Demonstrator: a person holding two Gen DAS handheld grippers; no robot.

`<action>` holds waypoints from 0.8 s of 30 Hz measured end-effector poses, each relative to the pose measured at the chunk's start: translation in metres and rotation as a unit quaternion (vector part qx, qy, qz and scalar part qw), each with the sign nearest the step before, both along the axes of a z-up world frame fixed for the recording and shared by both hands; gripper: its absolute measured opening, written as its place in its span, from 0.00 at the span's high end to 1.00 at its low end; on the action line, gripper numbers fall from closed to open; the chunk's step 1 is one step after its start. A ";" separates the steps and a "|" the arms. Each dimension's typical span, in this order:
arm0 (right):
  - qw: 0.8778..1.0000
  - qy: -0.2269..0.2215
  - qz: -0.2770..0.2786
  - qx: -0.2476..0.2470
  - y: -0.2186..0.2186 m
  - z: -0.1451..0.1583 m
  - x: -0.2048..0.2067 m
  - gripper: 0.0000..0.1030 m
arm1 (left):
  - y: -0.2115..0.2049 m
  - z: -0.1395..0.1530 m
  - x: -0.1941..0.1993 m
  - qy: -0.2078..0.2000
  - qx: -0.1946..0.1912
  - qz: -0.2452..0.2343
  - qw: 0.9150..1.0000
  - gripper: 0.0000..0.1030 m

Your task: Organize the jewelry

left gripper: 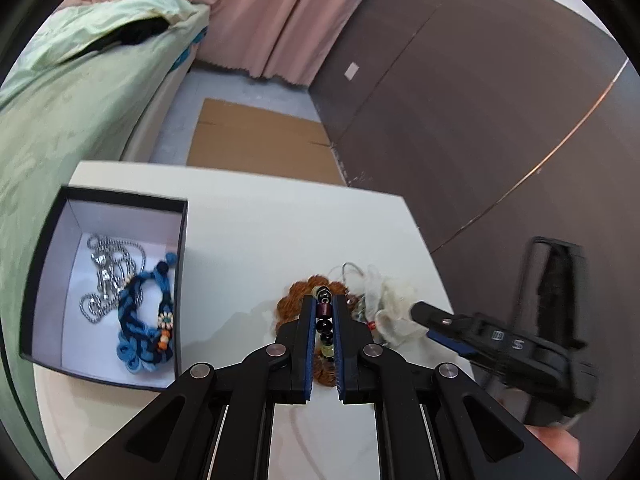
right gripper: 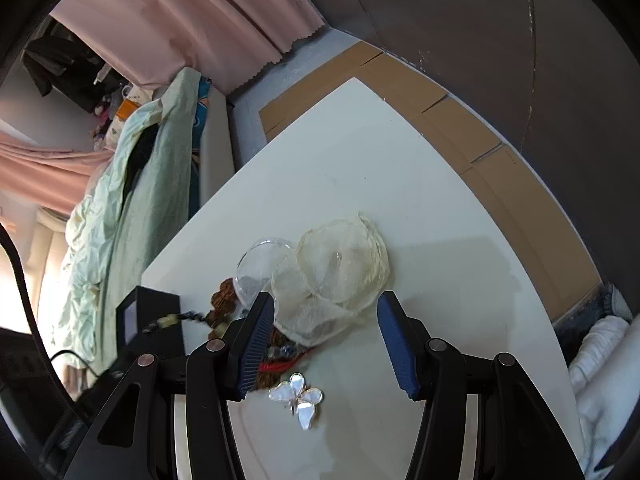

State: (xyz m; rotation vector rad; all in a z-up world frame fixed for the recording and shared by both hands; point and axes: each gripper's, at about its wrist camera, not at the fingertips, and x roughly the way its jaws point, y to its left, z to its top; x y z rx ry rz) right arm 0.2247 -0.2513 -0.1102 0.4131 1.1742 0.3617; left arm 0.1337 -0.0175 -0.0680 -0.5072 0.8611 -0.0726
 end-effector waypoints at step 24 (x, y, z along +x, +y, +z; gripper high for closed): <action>0.992 -0.070 0.065 -0.086 0.034 0.015 -0.004 0.93 | 0.024 0.012 0.001 -0.018 -0.001 0.012 1.000 0.92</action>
